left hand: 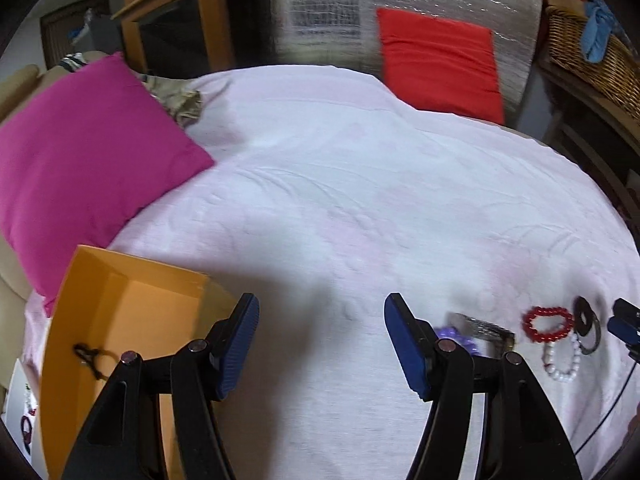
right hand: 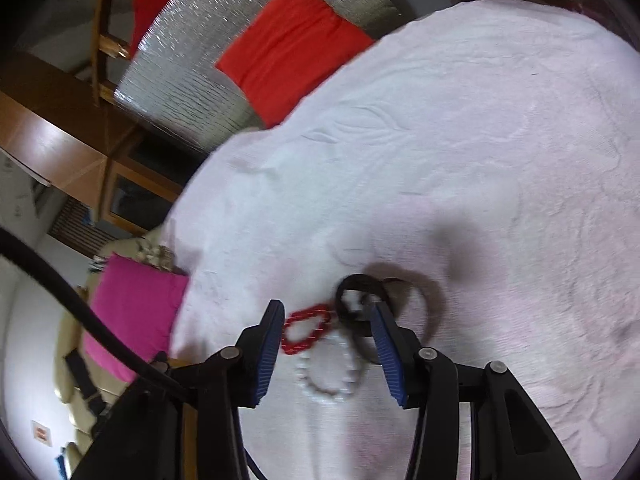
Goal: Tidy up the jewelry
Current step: 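Grasp a black hair tie with the right tool while the left tool grasps the gold watch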
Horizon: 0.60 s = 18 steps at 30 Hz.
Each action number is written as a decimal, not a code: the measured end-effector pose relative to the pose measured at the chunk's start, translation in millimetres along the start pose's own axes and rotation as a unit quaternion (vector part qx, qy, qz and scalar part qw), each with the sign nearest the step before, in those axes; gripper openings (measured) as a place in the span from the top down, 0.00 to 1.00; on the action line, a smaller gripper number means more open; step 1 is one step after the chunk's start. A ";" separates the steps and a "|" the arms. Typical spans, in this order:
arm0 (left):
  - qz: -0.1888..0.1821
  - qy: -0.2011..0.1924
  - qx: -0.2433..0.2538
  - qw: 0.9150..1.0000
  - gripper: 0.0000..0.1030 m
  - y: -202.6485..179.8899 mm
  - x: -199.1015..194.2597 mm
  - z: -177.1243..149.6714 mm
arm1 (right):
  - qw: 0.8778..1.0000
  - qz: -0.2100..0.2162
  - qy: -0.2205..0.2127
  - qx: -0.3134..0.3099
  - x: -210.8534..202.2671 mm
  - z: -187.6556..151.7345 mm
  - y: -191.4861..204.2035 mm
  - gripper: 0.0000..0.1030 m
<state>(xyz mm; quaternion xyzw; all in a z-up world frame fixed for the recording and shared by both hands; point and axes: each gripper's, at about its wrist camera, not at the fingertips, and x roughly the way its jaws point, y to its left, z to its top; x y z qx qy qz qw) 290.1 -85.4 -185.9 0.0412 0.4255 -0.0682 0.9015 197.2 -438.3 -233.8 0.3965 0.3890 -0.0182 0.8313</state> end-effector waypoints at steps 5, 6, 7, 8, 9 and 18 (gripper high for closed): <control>-0.020 0.019 0.002 1.000 0.36 -11.4 8.6 -4.3 | 1.000 0.003 0.009 0.014 5.5 3.5 -8.7 0.56; -0.025 0.022 0.001 0.999 0.36 -13.6 9.8 -5.4 | 1.000 -0.001 0.010 0.014 8.0 3.7 -8.7 0.56; -0.027 0.024 0.001 0.999 0.36 -14.3 10.0 -5.7 | 1.000 -0.005 0.011 0.012 10.9 3.9 -8.1 0.57; -0.028 0.027 0.001 0.999 0.36 -14.3 11.8 -5.7 | 1.000 -0.010 0.014 0.010 14.1 4.4 -7.9 0.61; -0.029 0.029 0.002 0.999 0.36 -13.4 13.3 -6.1 | 1.000 -0.020 0.016 0.008 17.3 4.7 -8.1 0.61; -0.075 0.059 -0.001 0.995 0.36 -26.3 27.3 -11.4 | 0.998 -0.057 0.021 -0.004 39.8 4.8 -8.5 0.72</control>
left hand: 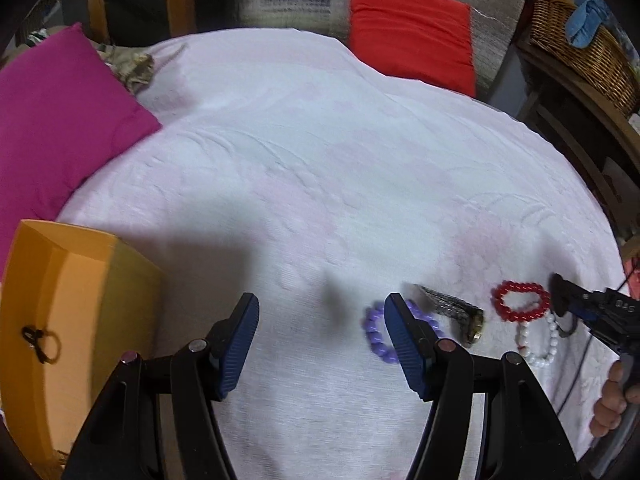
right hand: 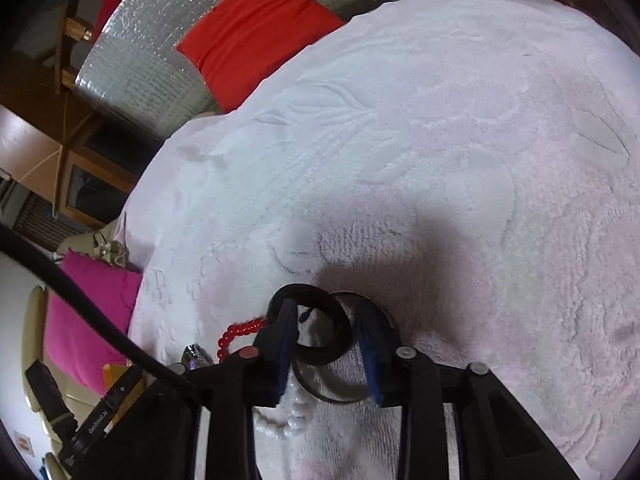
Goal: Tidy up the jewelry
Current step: 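Grasp a black hair tie with the right tool while the left tool grasps the gold watch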
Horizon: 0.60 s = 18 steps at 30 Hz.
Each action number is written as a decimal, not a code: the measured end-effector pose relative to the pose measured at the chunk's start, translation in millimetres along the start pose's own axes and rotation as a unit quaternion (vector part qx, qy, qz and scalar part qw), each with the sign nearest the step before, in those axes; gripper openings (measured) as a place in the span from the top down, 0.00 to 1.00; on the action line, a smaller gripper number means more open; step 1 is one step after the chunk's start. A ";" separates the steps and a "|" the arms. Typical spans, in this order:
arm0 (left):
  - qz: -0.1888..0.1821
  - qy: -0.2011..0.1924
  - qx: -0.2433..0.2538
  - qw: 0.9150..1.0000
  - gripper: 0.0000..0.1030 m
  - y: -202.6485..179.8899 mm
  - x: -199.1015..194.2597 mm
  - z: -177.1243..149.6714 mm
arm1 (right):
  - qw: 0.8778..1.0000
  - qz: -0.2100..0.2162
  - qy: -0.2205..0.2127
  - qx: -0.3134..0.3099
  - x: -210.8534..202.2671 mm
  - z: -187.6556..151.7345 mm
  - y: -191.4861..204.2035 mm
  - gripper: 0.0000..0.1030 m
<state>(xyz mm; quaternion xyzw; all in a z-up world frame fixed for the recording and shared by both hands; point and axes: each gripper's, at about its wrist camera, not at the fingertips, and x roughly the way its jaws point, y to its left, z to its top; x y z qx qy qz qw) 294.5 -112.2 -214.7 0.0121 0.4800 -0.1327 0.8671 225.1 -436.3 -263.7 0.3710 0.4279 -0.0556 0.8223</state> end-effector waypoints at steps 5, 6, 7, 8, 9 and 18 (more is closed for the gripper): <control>-0.039 0.006 0.015 0.999 0.36 -23.7 2.9 -2.4 | 1.000 -0.003 0.002 -0.017 2.0 -0.9 5.7 0.89; -0.043 0.006 0.025 0.999 0.37 -31.6 3.3 -3.9 | 1.000 -0.004 0.001 -0.018 1.6 -1.2 5.2 0.89; -0.046 0.006 0.032 0.998 0.38 -37.2 3.7 -4.8 | 1.000 -0.004 0.000 -0.019 0.2 -1.2 4.9 0.89; -0.048 0.008 0.040 0.998 0.40 -43.5 4.8 -6.1 | 1.000 -0.002 -0.002 -0.019 -1.5 -1.3 4.6 0.90; -0.051 0.011 0.047 0.998 0.45 -49.9 6.6 -7.7 | 1.000 -0.001 -0.004 -0.018 -2.0 -0.9 4.3 0.90; -0.082 0.041 0.070 0.993 0.61 -81.9 28.6 -15.3 | 1.000 0.020 -0.011 -0.009 -13.8 -3.1 0.2 0.90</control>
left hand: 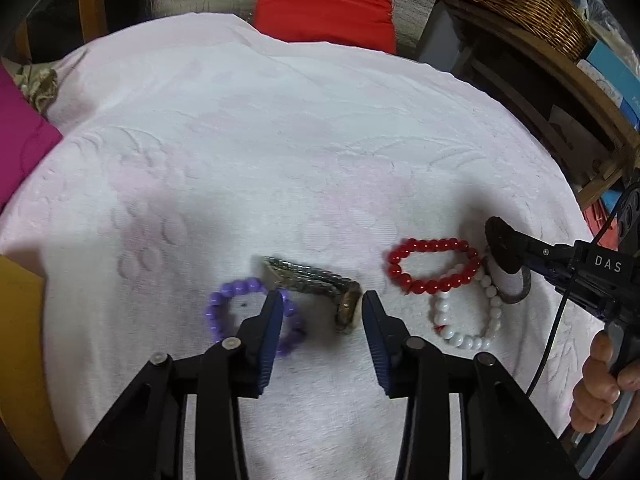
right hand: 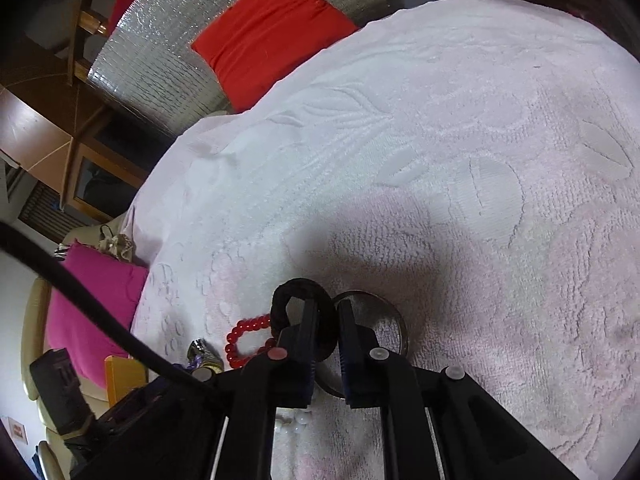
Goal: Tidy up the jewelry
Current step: 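Grasp a black hair tie with the right tool while the left tool grasps the gold watch, then carry the watch and the hair tie over the orange box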
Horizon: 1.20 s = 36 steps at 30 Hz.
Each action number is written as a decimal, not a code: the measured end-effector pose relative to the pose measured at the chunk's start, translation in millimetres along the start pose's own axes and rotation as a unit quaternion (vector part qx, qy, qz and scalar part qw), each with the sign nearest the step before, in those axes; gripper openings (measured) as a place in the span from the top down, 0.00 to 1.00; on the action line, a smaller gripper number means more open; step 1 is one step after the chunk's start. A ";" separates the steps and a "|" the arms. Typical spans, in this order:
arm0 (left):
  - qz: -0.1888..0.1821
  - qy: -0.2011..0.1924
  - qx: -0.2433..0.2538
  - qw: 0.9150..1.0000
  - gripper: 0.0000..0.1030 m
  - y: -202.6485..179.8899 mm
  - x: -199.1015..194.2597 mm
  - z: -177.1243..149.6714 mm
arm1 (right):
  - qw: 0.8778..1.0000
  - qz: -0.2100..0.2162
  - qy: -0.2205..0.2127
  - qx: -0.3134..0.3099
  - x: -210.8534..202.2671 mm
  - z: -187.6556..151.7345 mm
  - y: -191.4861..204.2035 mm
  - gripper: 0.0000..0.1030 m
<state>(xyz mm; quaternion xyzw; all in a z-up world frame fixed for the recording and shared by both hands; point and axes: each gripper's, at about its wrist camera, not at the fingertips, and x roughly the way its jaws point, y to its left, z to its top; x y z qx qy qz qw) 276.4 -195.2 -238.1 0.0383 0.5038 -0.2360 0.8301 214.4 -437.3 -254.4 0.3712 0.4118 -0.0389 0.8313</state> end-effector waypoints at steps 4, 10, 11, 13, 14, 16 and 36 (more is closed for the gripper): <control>-0.014 0.002 0.010 1.000 0.67 -9.4 5.4 0.5 | 1.000 0.002 0.000 0.002 1.5 2.4 -1.2 0.90; -0.022 0.013 0.015 1.000 0.79 -18.8 18.6 2.8 | 1.000 0.003 0.003 0.004 4.4 2.8 -2.5 0.90; -0.025 0.011 0.011 1.000 0.82 -18.7 18.7 3.2 | 1.000 0.005 0.003 0.005 4.6 2.8 -2.3 0.90; -0.033 0.010 0.005 0.999 0.86 -16.6 19.3 4.0 | 1.000 0.006 0.003 0.004 5.4 2.9 -1.7 0.90; -0.033 0.010 0.007 0.999 0.86 -16.2 19.9 4.4 | 1.000 0.006 0.004 0.003 5.7 2.9 -1.3 0.90; -0.027 0.006 0.013 1.000 0.85 -19.4 22.1 4.8 | 1.000 0.007 0.005 0.002 6.6 2.4 -0.5 0.90; -0.039 -0.090 -0.019 0.995 0.88 0.2 -47.2 8.7 | 0.997 0.058 -0.032 -0.037 -5.7 -8.3 32.6 0.89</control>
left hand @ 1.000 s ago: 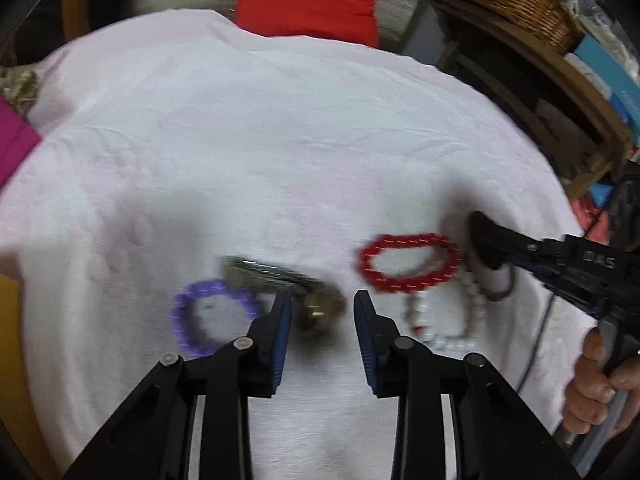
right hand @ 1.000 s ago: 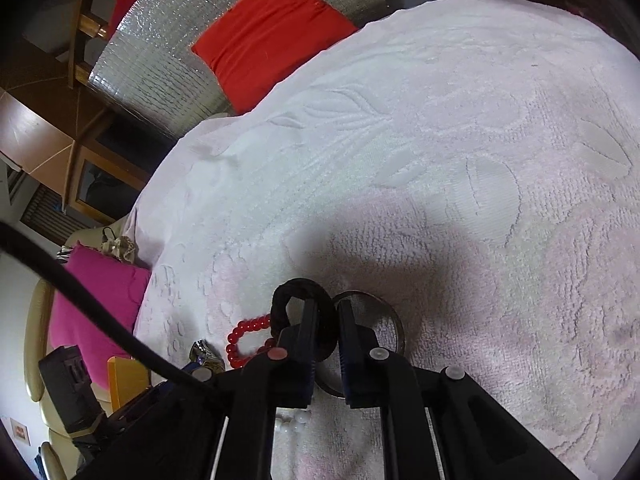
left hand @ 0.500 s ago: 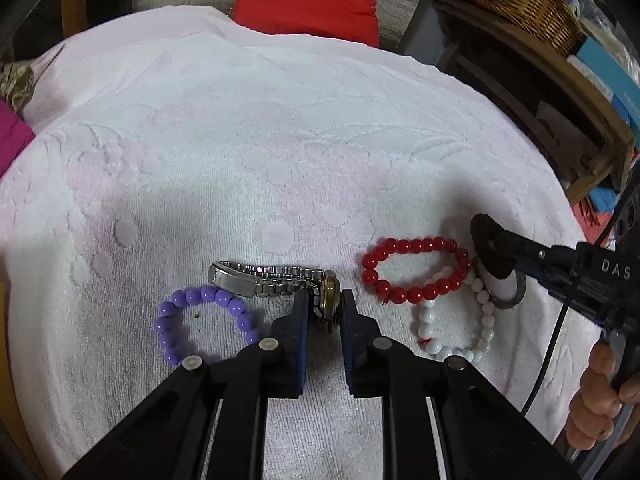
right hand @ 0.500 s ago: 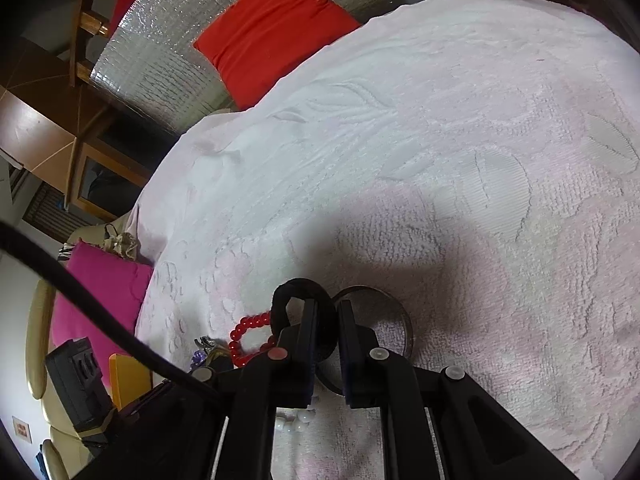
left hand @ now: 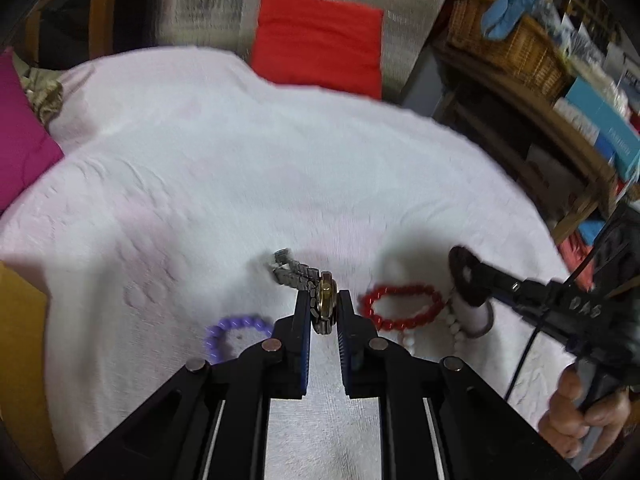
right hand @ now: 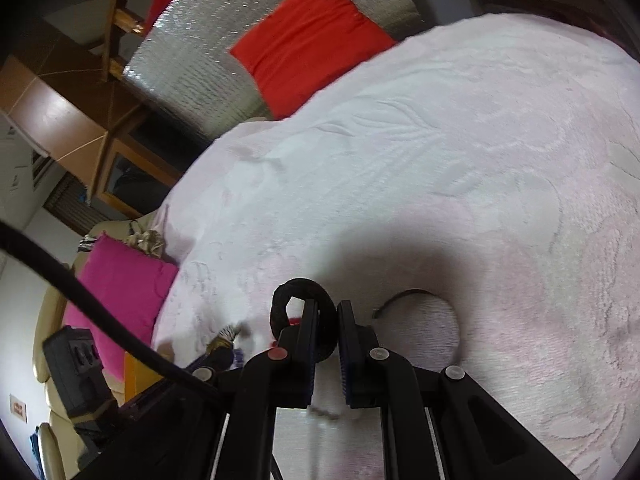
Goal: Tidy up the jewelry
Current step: 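Carry the watch and the hair tie over the orange box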
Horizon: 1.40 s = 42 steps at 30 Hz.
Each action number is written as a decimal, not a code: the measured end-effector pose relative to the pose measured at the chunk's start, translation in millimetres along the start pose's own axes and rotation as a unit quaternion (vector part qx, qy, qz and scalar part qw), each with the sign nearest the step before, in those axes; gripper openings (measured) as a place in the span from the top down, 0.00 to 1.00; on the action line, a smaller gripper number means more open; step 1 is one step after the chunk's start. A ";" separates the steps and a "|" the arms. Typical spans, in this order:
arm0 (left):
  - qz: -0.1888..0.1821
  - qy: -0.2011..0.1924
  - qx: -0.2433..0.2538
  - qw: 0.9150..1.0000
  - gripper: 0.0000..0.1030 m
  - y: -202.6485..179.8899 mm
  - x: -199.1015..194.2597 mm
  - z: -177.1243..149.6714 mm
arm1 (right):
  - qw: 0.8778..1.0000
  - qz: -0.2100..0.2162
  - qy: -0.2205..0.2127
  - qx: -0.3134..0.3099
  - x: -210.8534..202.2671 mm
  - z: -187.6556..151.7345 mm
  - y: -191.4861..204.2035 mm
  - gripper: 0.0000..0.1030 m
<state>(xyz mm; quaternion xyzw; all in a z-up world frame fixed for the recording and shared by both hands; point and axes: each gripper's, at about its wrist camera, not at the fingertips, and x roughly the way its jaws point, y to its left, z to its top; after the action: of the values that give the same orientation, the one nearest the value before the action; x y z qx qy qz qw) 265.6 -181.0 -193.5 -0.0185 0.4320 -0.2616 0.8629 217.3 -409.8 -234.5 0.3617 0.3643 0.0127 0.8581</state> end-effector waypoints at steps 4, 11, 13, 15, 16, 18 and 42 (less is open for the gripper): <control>0.006 -0.044 -0.014 0.999 0.88 20.1 -37.6 5.3 | 0.999 0.027 -0.010 -0.013 -2.8 -4.9 16.6 0.89; 0.035 -0.084 -0.035 0.995 0.88 60.5 -88.0 0.9 | 0.997 0.068 -0.005 -0.034 5.1 -20.3 53.4 0.90; 0.045 -0.092 -0.038 0.994 0.88 65.8 -95.9 -3.1 | 0.996 0.076 0.001 -0.040 10.3 -24.4 64.1 0.90; 0.053 -0.101 -0.046 0.992 0.88 73.2 -104.3 -3.2 | 0.995 0.086 0.006 -0.050 15.5 -32.2 78.6 0.90; 0.055 -0.107 -0.053 0.991 0.88 78.8 -108.6 -3.3 | 0.994 0.091 0.009 -0.053 18.1 -36.0 84.9 0.90; 0.063 -0.122 -0.064 0.988 0.88 89.7 -122.1 -3.1 | 0.992 0.104 0.017 -0.064 25.1 -46.0 101.6 0.90; 0.205 -0.094 -0.211 0.951 0.88 237.1 -173.8 -28.2 | 0.967 0.131 0.059 -0.210 107.5 -110.7 298.7 0.89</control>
<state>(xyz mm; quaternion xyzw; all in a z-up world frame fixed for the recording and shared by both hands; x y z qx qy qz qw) 262.4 110.2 -144.5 -0.1357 0.3883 0.0205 0.9112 298.2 -91.0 -164.8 0.2163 0.3533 0.2225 0.8825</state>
